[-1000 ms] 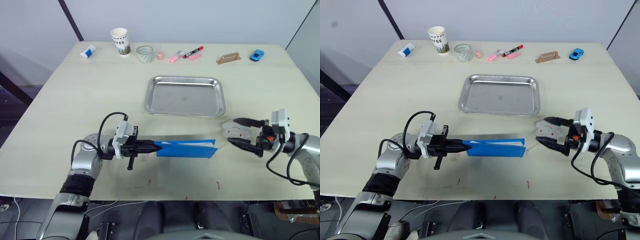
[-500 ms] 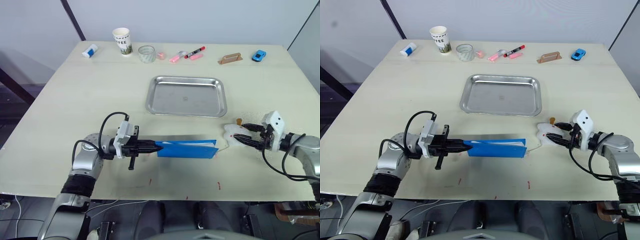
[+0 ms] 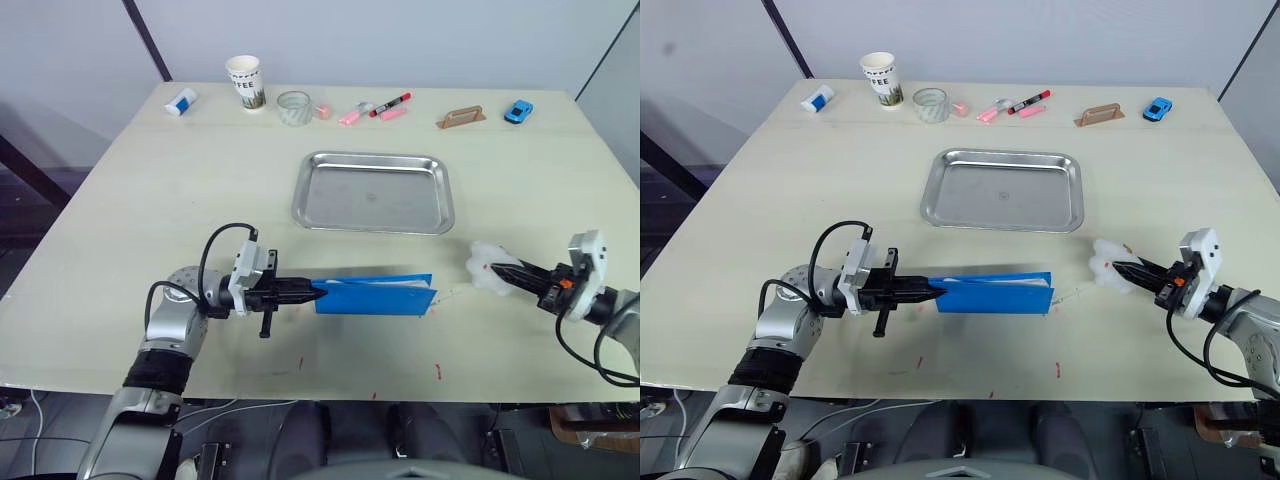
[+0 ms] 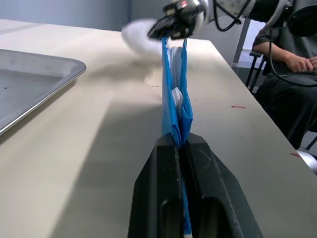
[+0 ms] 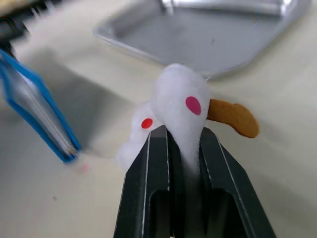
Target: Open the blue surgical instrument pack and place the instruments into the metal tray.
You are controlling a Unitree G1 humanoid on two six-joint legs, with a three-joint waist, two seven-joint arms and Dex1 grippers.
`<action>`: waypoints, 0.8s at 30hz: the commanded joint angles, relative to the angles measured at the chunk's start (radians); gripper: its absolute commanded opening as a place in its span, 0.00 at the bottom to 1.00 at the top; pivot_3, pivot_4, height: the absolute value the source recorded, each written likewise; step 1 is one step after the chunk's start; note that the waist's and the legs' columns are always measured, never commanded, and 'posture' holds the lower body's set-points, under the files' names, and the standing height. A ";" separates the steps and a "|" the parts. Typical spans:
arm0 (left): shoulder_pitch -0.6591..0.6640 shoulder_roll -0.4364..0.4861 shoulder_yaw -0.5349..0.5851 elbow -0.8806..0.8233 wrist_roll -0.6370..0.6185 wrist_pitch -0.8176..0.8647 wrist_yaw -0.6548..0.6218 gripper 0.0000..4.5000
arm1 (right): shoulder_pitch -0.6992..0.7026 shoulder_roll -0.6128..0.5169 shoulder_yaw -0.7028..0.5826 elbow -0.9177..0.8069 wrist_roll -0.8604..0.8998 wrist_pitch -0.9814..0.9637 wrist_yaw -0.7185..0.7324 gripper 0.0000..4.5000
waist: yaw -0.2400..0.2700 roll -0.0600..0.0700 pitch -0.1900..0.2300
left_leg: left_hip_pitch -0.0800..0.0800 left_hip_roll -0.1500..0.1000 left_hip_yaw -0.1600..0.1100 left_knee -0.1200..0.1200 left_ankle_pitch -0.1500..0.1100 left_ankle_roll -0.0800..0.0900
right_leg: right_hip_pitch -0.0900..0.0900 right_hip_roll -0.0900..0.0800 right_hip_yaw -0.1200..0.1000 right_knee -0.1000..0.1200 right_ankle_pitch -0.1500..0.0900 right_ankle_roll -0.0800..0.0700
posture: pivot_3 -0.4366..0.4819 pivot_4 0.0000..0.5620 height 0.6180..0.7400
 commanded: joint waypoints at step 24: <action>-0.038 -0.037 -0.034 0.054 0.063 -0.041 -0.038 0.00 | -0.332 0.176 0.194 -0.315 0.211 0.140 -0.328 0.00 | -0.002 0.001 0.000 | -0.002 0.000 -0.001 -0.001 0.000 0.000 | 0.000 0.000 -0.002 -0.002 0.000 0.000 | 0.48 0.27 0.82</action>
